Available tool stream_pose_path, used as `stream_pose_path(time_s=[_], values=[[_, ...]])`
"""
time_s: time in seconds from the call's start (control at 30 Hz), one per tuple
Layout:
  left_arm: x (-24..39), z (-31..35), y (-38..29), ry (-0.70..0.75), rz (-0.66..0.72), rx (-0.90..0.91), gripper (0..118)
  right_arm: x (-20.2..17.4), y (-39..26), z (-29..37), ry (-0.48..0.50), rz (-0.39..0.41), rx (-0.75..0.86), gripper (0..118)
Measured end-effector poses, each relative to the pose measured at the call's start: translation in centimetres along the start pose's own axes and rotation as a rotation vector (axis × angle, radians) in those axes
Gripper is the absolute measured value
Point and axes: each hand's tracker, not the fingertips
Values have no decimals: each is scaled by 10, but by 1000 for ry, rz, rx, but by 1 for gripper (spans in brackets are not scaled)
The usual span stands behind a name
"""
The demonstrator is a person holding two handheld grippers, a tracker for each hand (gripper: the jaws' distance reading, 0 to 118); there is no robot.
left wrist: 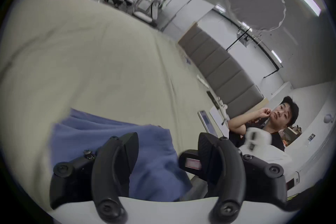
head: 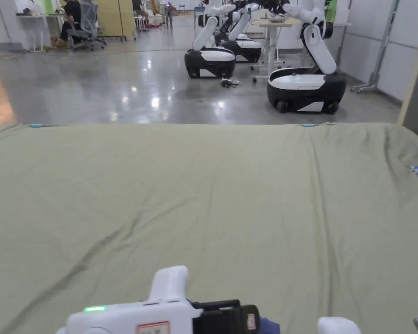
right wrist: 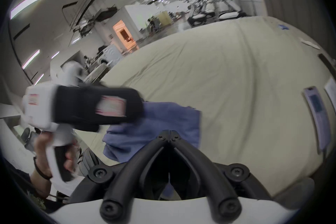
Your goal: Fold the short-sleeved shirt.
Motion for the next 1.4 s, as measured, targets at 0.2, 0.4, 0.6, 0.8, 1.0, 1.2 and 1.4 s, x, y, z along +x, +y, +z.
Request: stream_pose_path(time_s=[0.2,0.4,0.6,0.8,1.0,1.2,1.4], values=[[-72,70,7,83,137,24,68,2,15,-56,-96,-15,-202,0],[-135,65,-6,-23,352,5,68,-6,25,-60,-114,50,-261,0],[-135,11,-18,-144,455,-112,68,-11,22,-57,-132,65,-253,0],[-130,-11,-23,-107,455,-98,27,-7,19,-51,-115,57,-230,0],[-138,61,4,-173,449,-16,27,-12,34,-4,40,-103,-23,0],[-225,252,42,198,420,179,27,-14,38,-5,39,-60,8,0],[-293,356,60,469,539,320,27,-13,34,-32,65,-78,-58,0]])
